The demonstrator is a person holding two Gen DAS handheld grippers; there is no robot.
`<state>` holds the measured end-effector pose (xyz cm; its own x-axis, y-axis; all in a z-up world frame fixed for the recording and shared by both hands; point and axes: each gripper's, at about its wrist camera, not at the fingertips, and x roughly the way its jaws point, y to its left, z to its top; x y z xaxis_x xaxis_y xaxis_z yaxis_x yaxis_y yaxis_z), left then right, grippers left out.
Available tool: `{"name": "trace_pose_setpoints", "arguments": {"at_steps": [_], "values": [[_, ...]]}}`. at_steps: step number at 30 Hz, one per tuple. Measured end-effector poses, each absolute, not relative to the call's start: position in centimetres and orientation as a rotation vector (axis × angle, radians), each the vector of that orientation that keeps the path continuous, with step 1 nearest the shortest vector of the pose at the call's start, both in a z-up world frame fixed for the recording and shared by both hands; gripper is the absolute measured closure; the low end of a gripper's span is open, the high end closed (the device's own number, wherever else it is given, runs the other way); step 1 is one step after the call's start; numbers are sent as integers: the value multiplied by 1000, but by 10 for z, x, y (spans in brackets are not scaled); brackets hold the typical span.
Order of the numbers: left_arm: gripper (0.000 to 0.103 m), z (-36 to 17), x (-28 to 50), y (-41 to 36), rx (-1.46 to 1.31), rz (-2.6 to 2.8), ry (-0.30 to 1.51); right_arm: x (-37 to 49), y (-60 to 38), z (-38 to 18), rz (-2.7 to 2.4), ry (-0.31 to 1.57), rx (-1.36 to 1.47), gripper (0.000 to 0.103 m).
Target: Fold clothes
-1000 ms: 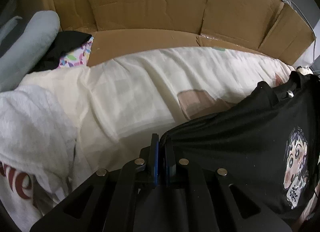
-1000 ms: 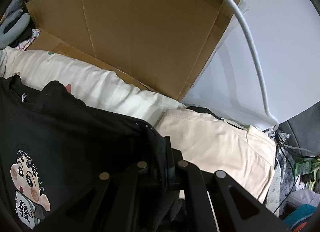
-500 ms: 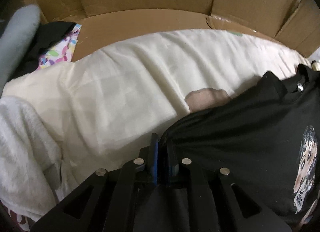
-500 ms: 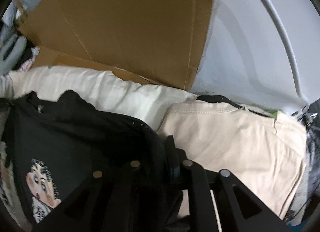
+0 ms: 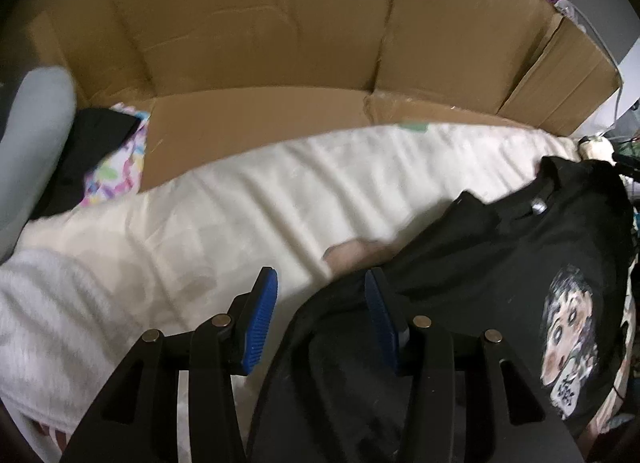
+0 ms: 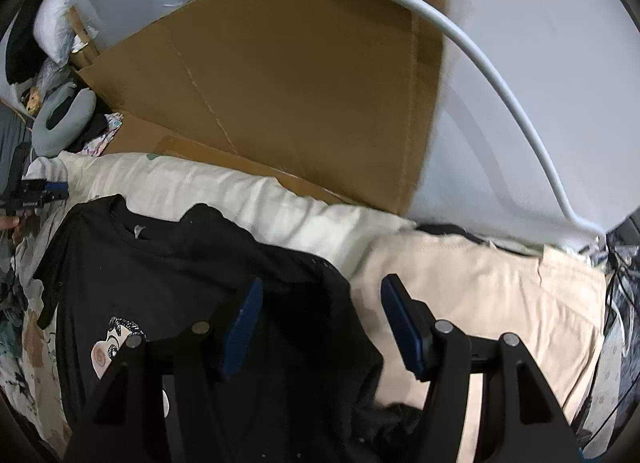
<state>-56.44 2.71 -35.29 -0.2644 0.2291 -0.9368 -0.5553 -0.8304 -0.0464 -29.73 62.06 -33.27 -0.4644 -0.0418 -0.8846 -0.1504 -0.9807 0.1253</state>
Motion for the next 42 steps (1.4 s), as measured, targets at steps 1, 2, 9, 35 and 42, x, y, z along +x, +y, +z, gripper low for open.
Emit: {"name": "trace_pose_setpoints", "arguments": {"at_steps": [1,2,9,35,42], "values": [[57,-355,-565,32,-1495,2116,393,-300,618,-333,2622,281,-1597,44],[57,-357,-567,38,-1488,2106,388,-302,615,-333,2623,273,-1603,46],[57,-374,-576,76,-1449,2045,382,-331,596,-347,2650,284,-1645,54],[58,-406,-572,123,-1417,1890,314,-398,547,-415,2656,248,-1878,64],[58,-419,-559,140,-1423,1815,377,-395,539,-419,2674,150,-1956,64]]}}
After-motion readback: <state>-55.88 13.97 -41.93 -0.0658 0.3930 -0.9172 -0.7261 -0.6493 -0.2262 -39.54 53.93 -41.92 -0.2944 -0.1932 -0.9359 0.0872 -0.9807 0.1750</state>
